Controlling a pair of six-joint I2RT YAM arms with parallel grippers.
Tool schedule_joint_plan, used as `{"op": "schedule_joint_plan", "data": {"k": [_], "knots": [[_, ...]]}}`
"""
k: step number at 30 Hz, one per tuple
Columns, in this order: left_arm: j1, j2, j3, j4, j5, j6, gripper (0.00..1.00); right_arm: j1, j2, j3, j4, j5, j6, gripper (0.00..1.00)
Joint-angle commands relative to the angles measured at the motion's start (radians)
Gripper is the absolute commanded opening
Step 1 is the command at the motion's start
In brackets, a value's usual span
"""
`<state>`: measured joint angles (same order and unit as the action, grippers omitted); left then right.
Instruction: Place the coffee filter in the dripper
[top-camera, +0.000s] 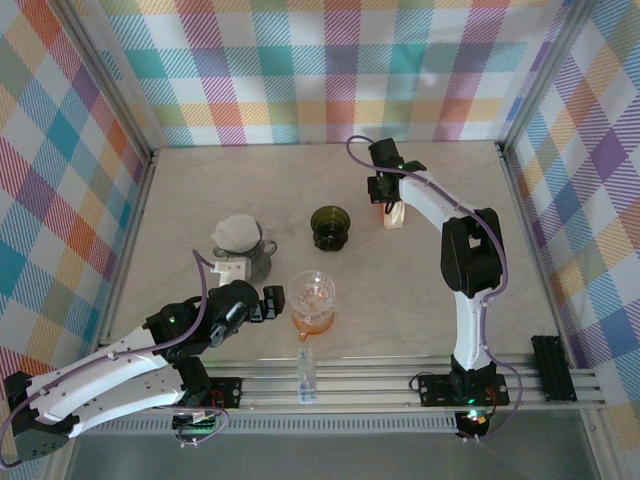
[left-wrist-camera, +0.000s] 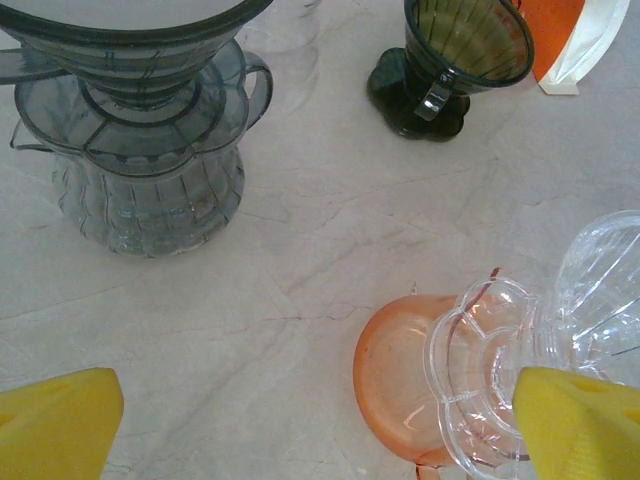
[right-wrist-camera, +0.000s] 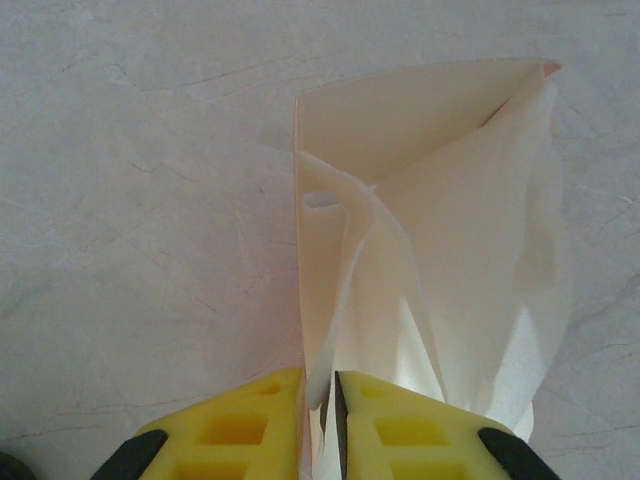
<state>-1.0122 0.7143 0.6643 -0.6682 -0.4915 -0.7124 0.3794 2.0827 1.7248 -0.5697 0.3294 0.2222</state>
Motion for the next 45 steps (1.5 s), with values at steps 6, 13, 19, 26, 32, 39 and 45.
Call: {"op": "schedule_joint_plan", "data": {"k": [6,13,19,26,32,39,45], "knots": [[-0.008,0.003,0.0,0.028,-0.011,0.013,1.0,0.0,-0.002,0.016,-0.011,0.02,-0.013,0.16],[-0.009,0.001,-0.003,0.024,-0.01,0.008,1.0,0.006,-0.022,0.006,-0.003,0.021,-0.014,0.01],[-0.008,-0.002,-0.004,0.021,-0.009,0.007,1.0,0.025,-0.077,-0.036,0.004,0.018,-0.007,0.0],[-0.008,-0.012,-0.004,0.016,-0.005,0.001,1.0,0.054,-0.182,-0.116,-0.015,0.047,0.034,0.0],[-0.008,-0.025,-0.004,0.003,-0.007,-0.006,1.0,0.088,-0.313,-0.217,-0.038,0.057,0.073,0.0],[-0.008,-0.047,0.002,-0.018,-0.003,-0.013,1.0,0.158,-0.555,-0.386,-0.072,0.037,0.133,0.0],[-0.008,-0.065,0.017,-0.06,-0.018,-0.02,1.0,0.245,-0.787,-0.503,-0.14,-0.096,0.13,0.0]]}}
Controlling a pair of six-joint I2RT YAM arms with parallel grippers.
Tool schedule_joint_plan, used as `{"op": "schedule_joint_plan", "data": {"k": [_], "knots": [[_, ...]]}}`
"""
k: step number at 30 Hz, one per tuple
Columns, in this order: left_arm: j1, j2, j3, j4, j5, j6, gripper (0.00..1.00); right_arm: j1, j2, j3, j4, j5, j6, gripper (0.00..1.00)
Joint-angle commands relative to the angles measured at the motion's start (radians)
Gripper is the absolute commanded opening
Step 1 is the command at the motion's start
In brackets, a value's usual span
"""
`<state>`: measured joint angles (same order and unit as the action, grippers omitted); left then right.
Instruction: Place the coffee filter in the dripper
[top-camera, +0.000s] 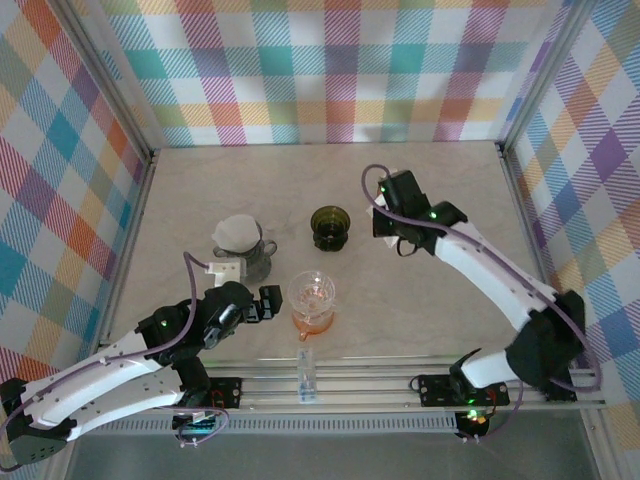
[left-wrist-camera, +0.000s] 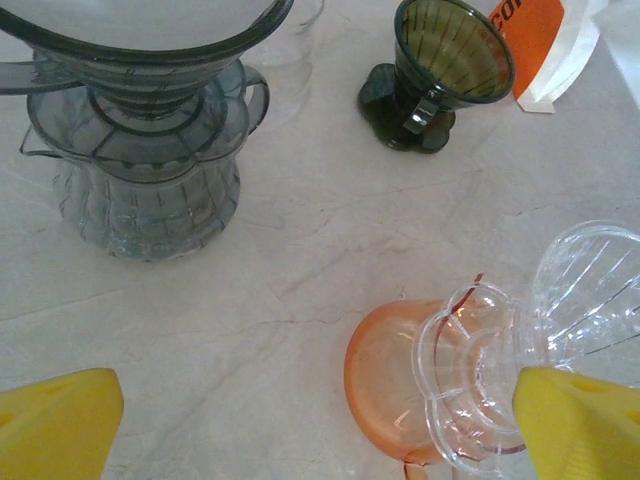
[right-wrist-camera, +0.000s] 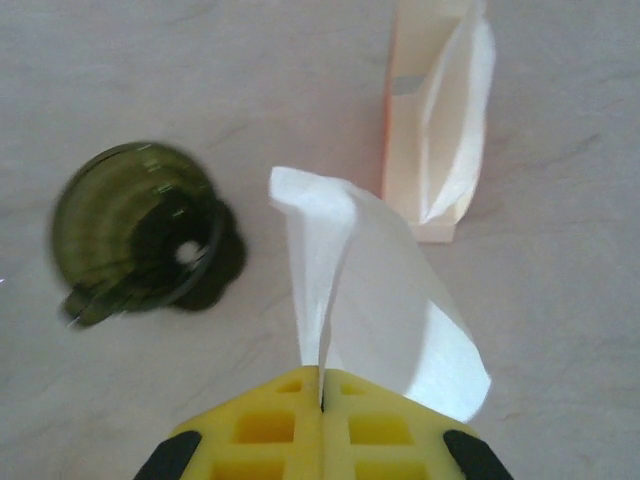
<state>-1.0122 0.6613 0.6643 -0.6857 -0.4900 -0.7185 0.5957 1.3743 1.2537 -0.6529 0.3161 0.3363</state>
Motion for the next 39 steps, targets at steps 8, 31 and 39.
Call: {"op": "schedule_joint_plan", "data": {"k": [8,31,39], "knots": [[-0.008,-0.008,0.024,-0.086,-0.021,-0.025,1.0,0.064,-0.324,-0.064,-0.183,-0.467,0.038,0.0],[-0.008,-0.034,0.035,-0.129,-0.027,-0.028,1.0,0.452,0.176,0.522,-0.706,-0.25,-0.06,0.01],[-0.008,-0.087,0.023,-0.133,-0.028,-0.023,1.0,0.498,0.35,0.708,-0.802,-0.209,-0.097,0.04]]}}
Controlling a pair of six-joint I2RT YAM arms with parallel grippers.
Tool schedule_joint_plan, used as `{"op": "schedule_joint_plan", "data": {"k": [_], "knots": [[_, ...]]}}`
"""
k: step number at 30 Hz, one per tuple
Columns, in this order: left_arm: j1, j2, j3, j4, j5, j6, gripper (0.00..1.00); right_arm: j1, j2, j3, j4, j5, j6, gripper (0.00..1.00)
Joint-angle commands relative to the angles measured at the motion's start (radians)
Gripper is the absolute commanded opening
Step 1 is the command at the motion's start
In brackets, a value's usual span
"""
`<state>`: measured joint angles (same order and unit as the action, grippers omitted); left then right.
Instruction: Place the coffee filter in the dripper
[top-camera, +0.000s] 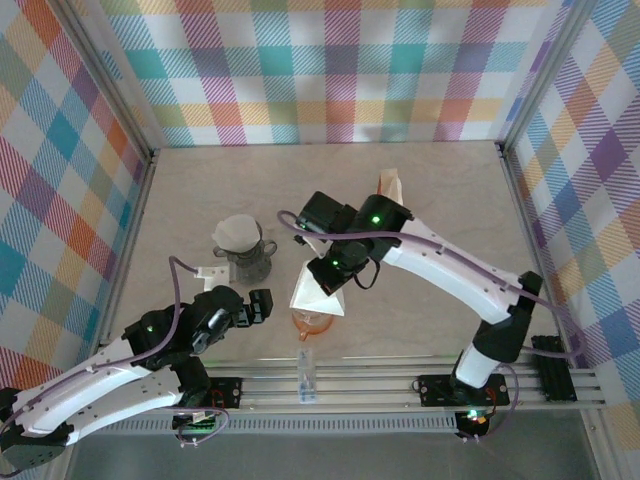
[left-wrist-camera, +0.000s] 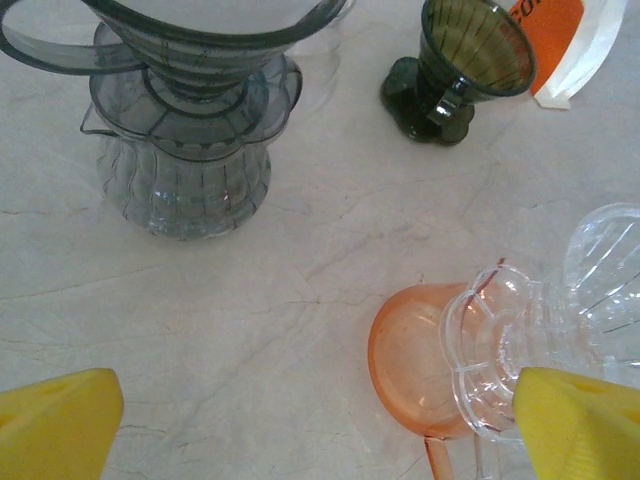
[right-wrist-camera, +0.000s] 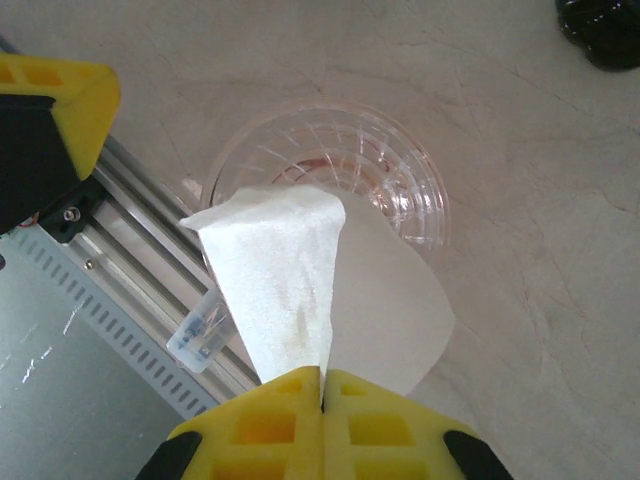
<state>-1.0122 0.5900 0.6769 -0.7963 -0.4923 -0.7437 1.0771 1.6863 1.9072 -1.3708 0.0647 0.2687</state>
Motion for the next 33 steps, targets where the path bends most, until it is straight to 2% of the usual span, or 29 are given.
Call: {"op": "schedule_joint_plan", "data": {"k": [1,5,13,21,33], "knots": [[-0.008,-0.021,0.009,-0.022,-0.026,0.003,1.0,0.025,0.059,0.079,-0.1,0.067,-0.032,0.03],[-0.008,-0.035,0.0,-0.017,-0.022,0.004,1.0,0.044,0.098,0.158,-0.15,0.159,-0.037,0.0],[-0.008,-0.035,0.004,-0.012,-0.023,0.019,1.0,0.046,0.049,0.193,-0.189,0.21,-0.019,0.0],[-0.008,-0.022,0.005,0.008,-0.021,0.025,1.0,0.056,0.079,0.189,-0.179,0.116,-0.03,0.0],[-0.008,-0.035,0.013,-0.006,-0.015,0.027,1.0,0.066,0.17,0.229,-0.15,0.072,-0.072,0.0]]}}
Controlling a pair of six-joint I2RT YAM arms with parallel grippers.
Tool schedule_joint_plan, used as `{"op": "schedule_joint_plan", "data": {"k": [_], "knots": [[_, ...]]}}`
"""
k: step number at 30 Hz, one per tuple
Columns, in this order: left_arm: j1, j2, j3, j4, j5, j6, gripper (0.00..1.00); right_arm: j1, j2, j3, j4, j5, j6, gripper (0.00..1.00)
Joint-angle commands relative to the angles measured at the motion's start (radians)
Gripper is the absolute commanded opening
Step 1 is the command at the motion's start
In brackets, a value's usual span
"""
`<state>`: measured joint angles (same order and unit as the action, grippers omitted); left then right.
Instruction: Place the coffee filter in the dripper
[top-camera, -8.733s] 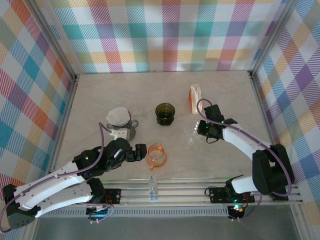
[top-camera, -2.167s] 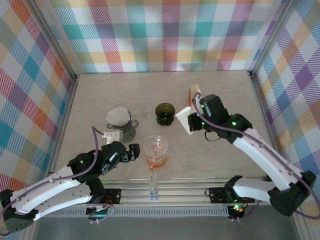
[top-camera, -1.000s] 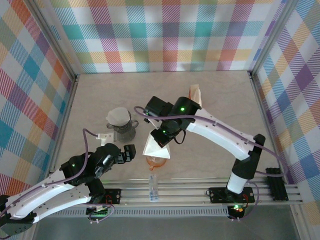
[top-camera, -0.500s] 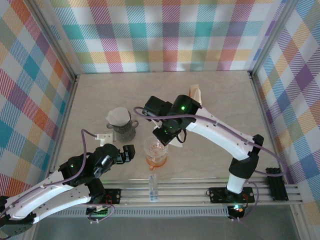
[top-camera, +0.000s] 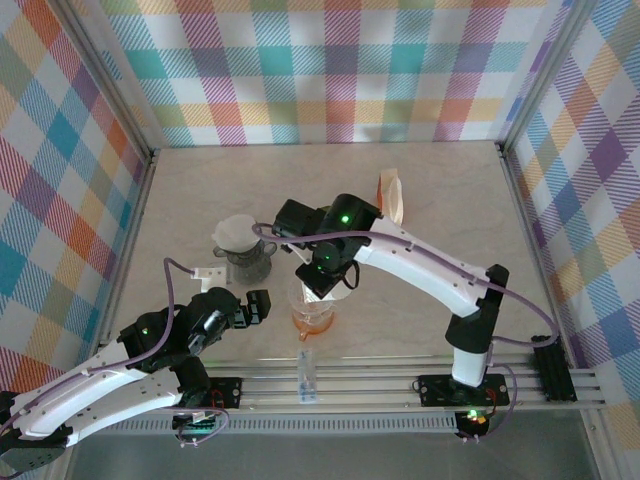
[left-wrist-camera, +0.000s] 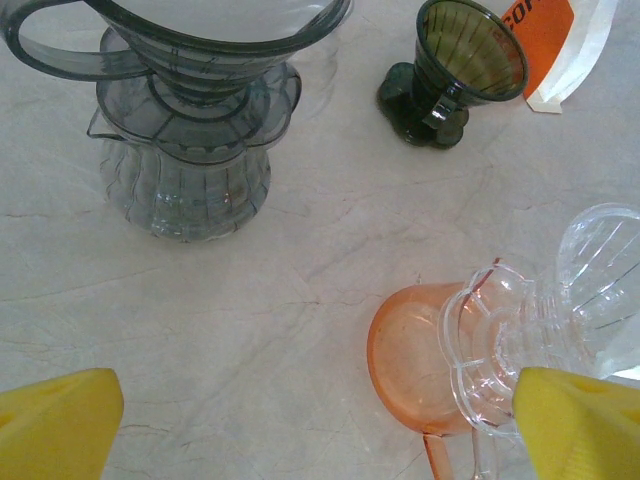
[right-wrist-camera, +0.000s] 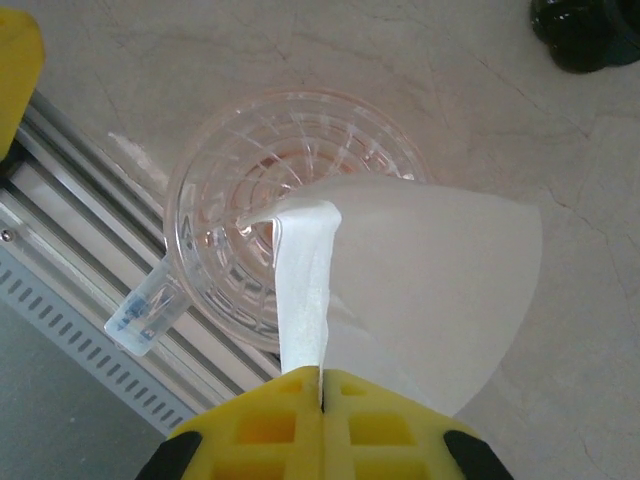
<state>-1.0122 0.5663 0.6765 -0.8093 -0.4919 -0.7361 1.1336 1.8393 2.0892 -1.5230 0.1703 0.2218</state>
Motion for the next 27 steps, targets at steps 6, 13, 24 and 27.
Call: {"op": "schedule_joint_plan", "data": {"k": [6,13,24,27], "knots": [[-0.008,-0.008,0.009,0.013,-0.008,0.019,1.0,0.009,0.065,0.051,0.018,-0.053,-0.049,0.0],[-0.008,-0.01,0.012,0.011,-0.008,0.019,1.0,0.009,0.086,0.022,0.062,-0.084,-0.052,0.0],[-0.008,-0.009,0.002,0.011,0.0,0.012,1.0,0.006,0.079,-0.1,0.163,-0.095,-0.039,0.0],[-0.008,-0.009,0.001,0.01,0.001,0.01,1.0,0.002,0.072,-0.125,0.184,-0.098,-0.032,0.0]]}}
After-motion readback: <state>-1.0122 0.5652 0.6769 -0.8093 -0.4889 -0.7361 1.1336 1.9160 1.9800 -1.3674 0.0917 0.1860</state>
